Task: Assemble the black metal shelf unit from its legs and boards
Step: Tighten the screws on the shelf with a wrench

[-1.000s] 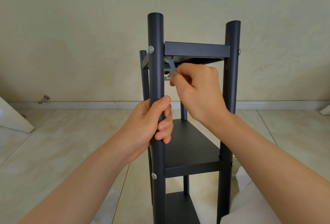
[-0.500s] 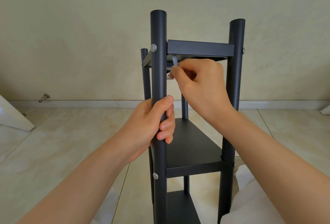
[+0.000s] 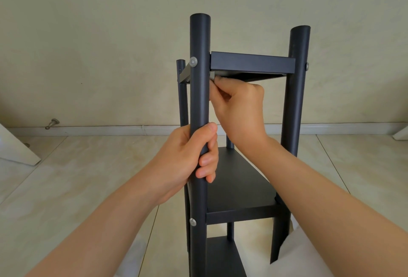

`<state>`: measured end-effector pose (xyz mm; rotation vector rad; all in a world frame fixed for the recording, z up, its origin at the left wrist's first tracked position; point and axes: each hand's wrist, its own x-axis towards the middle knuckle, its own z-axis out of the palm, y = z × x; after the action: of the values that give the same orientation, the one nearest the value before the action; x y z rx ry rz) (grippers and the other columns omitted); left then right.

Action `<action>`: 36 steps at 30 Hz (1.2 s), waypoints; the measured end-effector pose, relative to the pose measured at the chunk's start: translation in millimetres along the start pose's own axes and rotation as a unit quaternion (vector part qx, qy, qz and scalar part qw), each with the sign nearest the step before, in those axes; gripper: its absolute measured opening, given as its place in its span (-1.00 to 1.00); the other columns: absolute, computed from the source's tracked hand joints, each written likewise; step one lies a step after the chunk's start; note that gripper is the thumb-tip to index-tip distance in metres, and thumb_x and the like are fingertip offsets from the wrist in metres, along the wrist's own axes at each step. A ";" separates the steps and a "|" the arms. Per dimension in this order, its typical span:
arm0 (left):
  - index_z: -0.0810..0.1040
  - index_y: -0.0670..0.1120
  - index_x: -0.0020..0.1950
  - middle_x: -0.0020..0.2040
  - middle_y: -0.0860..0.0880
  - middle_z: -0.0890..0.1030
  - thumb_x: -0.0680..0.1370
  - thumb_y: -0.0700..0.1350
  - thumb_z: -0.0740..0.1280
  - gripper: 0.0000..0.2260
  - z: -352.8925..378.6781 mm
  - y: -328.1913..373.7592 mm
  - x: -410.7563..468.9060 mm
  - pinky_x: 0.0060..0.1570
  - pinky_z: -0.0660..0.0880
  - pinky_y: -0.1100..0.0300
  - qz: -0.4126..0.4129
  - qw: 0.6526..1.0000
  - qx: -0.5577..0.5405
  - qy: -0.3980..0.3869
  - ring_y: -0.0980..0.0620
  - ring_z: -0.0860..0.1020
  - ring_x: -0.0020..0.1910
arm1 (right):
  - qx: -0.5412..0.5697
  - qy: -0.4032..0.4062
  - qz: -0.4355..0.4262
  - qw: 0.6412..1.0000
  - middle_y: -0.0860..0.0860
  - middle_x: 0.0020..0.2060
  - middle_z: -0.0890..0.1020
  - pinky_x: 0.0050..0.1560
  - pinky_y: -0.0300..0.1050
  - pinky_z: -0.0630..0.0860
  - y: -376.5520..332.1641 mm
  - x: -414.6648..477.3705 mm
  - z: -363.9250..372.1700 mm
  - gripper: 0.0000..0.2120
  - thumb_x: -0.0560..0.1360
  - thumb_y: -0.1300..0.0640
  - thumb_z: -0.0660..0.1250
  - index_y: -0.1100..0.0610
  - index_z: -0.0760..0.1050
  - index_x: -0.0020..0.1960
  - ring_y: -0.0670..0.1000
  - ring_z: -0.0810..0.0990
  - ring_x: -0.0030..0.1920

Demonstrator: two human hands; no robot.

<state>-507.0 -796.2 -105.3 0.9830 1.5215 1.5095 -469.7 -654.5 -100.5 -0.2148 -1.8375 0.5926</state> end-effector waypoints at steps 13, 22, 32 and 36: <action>0.41 0.00 -0.37 -0.49 0.01 0.31 0.55 0.09 0.22 -0.67 -2.5 -0.6 0.3 -0.41 0.46 0.21 -0.003 1.000 -0.003 0.005 0.06 0.29 -0.56 | 0.046 -0.030 0.041 0.998 0.09 -0.58 0.42 -0.40 -0.04 0.34 -8.2 -3.6 -2.0 -0.62 0.55 0.26 0.29 0.31 0.38 -0.42 0.06 0.42 -0.51; 0.42 0.00 -0.38 -0.49 0.02 0.32 0.56 0.10 0.21 -0.66 -1.3 -1.1 1.4 -0.41 0.47 0.22 0.001 1.000 0.007 -0.002 0.07 0.31 -0.56 | 0.066 -0.037 0.098 0.992 0.22 -0.54 0.38 -0.36 -0.05 0.30 -23.0 2.6 -19.5 -0.68 0.50 0.27 0.29 0.42 0.42 -0.38 0.18 0.33 -0.41; 0.44 0.03 -0.40 -0.50 0.02 0.33 0.55 0.11 0.20 -0.66 -1.0 0.2 2.1 -0.41 0.48 0.23 -0.004 1.000 0.016 -0.006 0.08 0.32 -0.57 | 0.085 -0.025 0.154 0.984 0.13 -0.58 0.37 -0.37 0.04 0.41 -30.0 0.0 -21.6 -0.67 0.52 0.22 0.31 0.37 0.48 -0.37 0.05 0.28 -0.49; 0.44 0.03 -0.40 -0.50 0.02 0.33 0.56 0.10 0.19 -0.65 -1.8 0.6 2.5 -0.41 0.48 0.22 0.000 1.000 0.022 -0.007 0.08 0.32 -0.56 | 0.073 -0.015 0.157 0.985 0.07 -0.60 0.37 -0.41 -0.01 0.37 -30.0 -2.4 -21.1 -0.68 0.52 0.19 0.30 0.33 0.53 -0.35 0.06 0.32 -0.49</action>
<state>-509.6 -794.7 -104.7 1.0158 1.5514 1.4719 -445.0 -675.1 -82.6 -0.4019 -1.7926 0.9509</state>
